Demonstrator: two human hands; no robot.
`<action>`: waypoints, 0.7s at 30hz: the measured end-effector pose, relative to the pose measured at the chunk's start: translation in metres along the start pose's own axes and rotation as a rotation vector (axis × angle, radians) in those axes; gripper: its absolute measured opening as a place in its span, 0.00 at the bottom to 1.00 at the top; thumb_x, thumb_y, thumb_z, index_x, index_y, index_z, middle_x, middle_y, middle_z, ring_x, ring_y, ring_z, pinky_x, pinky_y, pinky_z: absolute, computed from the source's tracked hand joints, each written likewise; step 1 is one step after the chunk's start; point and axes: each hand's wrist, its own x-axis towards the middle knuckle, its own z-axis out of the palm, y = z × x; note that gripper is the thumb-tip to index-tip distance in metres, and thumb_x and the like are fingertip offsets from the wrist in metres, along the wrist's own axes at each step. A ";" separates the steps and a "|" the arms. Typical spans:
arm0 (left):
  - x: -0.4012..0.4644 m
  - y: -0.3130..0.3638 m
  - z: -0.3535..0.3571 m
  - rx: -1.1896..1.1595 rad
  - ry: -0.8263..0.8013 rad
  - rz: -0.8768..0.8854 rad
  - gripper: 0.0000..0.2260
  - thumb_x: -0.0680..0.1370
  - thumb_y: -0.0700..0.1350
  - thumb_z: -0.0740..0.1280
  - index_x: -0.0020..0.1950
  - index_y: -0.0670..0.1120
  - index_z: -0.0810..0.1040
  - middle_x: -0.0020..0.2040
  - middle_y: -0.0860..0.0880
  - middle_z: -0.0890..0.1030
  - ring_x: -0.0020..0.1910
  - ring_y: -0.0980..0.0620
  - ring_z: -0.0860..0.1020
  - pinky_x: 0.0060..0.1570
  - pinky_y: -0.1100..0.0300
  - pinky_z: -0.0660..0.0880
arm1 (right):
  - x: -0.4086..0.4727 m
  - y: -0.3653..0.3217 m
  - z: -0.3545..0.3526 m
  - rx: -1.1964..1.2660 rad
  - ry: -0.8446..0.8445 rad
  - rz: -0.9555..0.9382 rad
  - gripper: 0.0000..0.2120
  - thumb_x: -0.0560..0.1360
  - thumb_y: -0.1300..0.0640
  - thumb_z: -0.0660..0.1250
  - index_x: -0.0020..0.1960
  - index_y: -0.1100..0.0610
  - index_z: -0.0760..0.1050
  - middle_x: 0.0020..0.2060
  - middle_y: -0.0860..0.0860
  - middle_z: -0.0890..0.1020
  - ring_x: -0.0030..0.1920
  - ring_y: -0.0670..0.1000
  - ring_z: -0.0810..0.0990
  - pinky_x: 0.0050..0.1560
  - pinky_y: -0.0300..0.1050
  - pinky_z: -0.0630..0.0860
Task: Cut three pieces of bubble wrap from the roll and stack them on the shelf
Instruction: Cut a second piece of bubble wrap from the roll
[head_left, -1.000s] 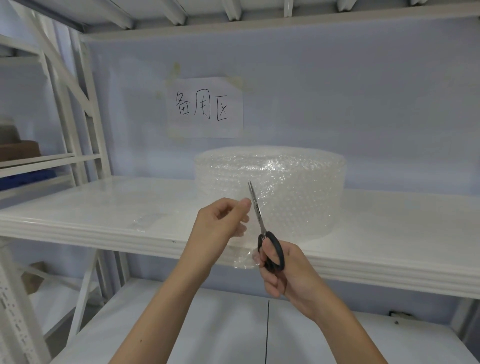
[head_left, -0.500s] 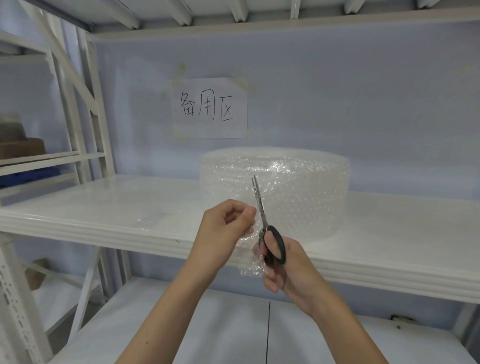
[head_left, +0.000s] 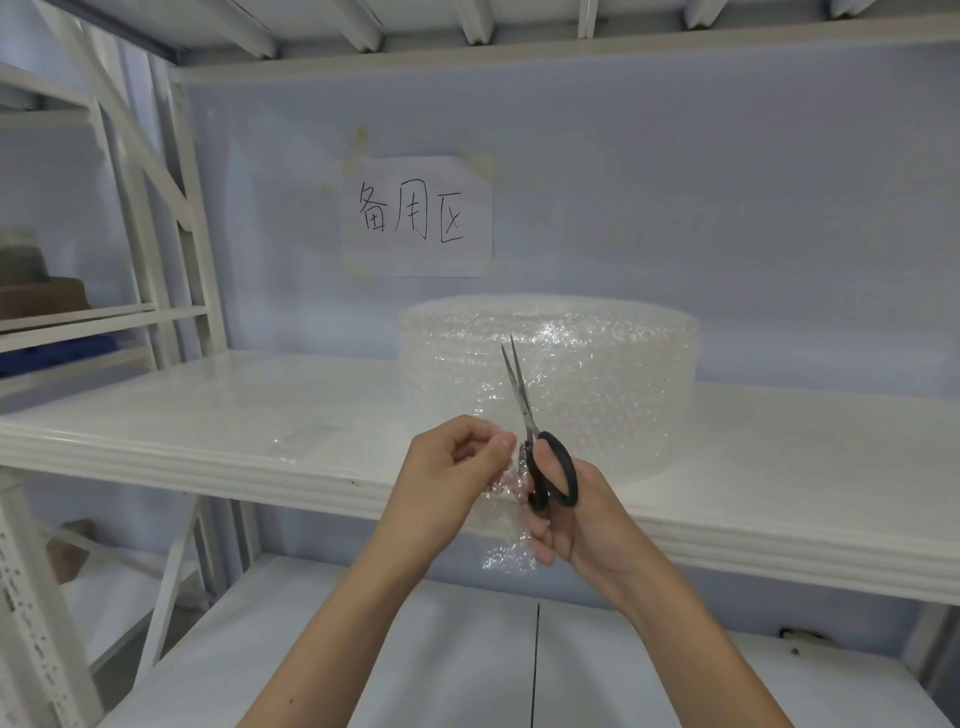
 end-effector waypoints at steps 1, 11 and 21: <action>-0.001 0.000 0.000 -0.001 -0.001 -0.004 0.05 0.77 0.40 0.69 0.42 0.42 0.81 0.31 0.50 0.78 0.31 0.55 0.75 0.37 0.64 0.74 | 0.001 -0.001 0.000 -0.008 0.005 0.002 0.19 0.67 0.41 0.70 0.36 0.58 0.73 0.29 0.52 0.71 0.24 0.48 0.68 0.21 0.40 0.67; -0.003 -0.003 -0.004 0.015 -0.014 -0.030 0.05 0.77 0.40 0.69 0.42 0.41 0.80 0.33 0.47 0.78 0.31 0.55 0.74 0.36 0.65 0.73 | 0.004 -0.008 0.002 -0.064 0.027 0.026 0.20 0.67 0.38 0.70 0.32 0.54 0.74 0.28 0.53 0.70 0.24 0.49 0.67 0.24 0.41 0.66; -0.005 -0.008 -0.017 -0.007 0.024 -0.063 0.05 0.77 0.41 0.68 0.43 0.41 0.81 0.33 0.50 0.79 0.32 0.55 0.75 0.37 0.66 0.76 | -0.016 -0.037 0.014 -0.240 0.132 -0.137 0.18 0.64 0.44 0.70 0.42 0.60 0.83 0.33 0.55 0.83 0.25 0.50 0.76 0.24 0.42 0.75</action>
